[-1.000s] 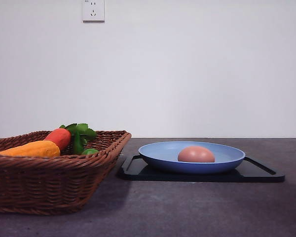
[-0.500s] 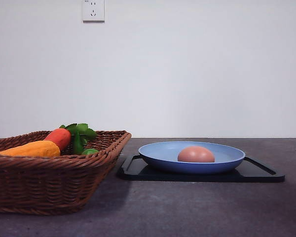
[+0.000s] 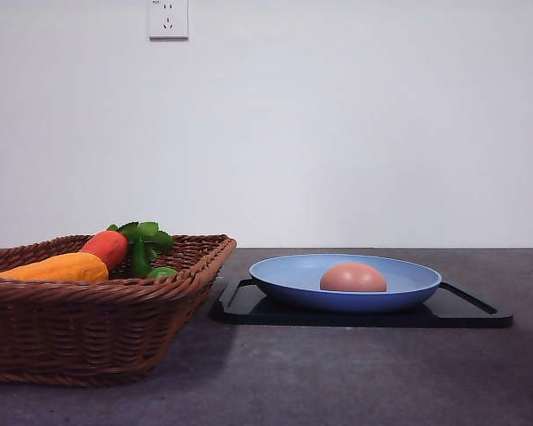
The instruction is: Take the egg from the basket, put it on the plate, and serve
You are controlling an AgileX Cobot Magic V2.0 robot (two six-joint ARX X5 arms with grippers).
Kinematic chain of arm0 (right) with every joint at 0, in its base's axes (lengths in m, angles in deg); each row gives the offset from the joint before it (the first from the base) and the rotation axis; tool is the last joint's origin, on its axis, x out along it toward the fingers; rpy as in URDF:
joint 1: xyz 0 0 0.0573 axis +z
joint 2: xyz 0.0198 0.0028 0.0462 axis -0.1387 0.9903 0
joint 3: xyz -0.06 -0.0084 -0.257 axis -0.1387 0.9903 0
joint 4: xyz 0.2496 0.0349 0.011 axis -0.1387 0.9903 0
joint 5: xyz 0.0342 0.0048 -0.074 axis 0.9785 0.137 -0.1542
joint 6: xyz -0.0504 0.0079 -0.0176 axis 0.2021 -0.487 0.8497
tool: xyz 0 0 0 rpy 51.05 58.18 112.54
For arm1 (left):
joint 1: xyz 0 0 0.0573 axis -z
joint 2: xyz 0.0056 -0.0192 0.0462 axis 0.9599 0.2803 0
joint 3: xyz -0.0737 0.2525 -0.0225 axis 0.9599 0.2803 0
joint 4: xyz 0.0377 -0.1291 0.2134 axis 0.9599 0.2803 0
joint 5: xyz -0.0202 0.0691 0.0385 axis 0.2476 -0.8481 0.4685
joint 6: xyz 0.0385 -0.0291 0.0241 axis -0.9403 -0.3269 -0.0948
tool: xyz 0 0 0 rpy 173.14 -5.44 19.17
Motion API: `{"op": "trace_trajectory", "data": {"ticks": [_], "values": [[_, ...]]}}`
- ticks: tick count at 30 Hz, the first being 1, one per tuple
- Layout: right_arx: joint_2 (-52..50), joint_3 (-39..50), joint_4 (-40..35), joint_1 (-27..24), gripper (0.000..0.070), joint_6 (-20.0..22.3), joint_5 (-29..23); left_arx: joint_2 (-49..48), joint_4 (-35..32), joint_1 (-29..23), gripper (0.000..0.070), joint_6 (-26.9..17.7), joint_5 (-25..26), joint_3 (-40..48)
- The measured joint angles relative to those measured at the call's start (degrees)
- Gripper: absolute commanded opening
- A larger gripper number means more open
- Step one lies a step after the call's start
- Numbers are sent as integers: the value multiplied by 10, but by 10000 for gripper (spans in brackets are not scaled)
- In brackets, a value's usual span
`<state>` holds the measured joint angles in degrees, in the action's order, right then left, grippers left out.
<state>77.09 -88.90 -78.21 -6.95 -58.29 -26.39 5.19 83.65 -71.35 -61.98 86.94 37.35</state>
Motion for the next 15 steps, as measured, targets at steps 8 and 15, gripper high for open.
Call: {"op": "trace_trajectory", "data": {"ticks": [8,15], "values": [[0,0,0,0,0,0,0,0,0,0,0,0,0,0],[0,0,0,0,0,0,0,0,0,0,0,0,0,0]]}}
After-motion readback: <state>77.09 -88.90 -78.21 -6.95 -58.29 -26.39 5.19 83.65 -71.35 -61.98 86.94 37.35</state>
